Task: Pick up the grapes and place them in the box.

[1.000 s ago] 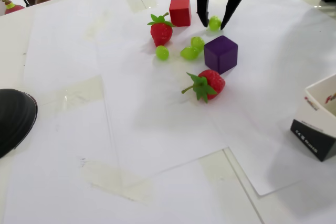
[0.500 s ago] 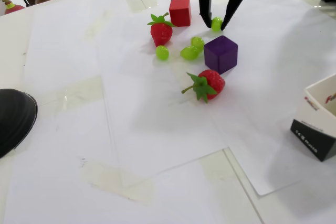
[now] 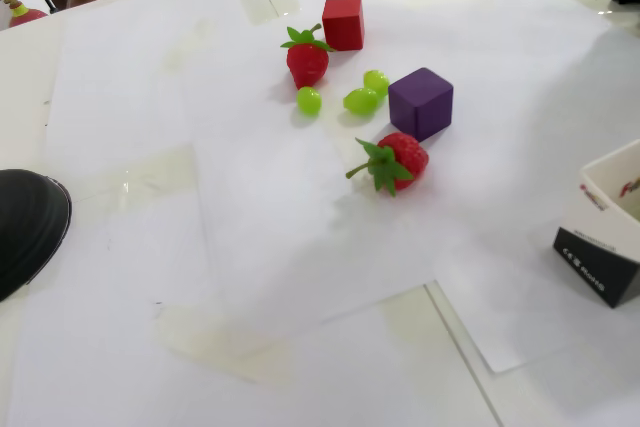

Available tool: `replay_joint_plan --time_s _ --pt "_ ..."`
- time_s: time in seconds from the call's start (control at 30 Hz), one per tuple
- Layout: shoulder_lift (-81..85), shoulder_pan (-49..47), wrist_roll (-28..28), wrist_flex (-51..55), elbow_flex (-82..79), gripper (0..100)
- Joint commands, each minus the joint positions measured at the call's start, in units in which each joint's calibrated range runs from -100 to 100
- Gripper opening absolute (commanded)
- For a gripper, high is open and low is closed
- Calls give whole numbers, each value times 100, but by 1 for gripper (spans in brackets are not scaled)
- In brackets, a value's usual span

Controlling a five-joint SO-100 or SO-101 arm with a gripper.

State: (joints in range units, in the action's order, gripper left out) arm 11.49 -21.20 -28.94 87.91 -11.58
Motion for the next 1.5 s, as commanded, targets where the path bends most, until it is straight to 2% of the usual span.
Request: replay_joint_plan --time_s 0.0,0.23,0.5,0.63,0.8,0.93,1.03,1.13,1.27,1.47 --pt "-14 -1358 -694 -465 495 9" --pt "-814 -2020 -923 -1103 786 9" --pt "-1115 -2020 -884 -1576 831 11" --pt "-1072 -1990 -840 -1470 840 18" --pt "-1063 -1968 -786 -1389 949 22" --pt "-823 -1638 -596 -400 1322 22" --pt "-436 -880 -151 335 1304 21" --pt "-333 -108 440 327 1040 21" --pt "-436 804 1162 -188 586 22" --pt "-814 1598 1949 -1192 -14 22"
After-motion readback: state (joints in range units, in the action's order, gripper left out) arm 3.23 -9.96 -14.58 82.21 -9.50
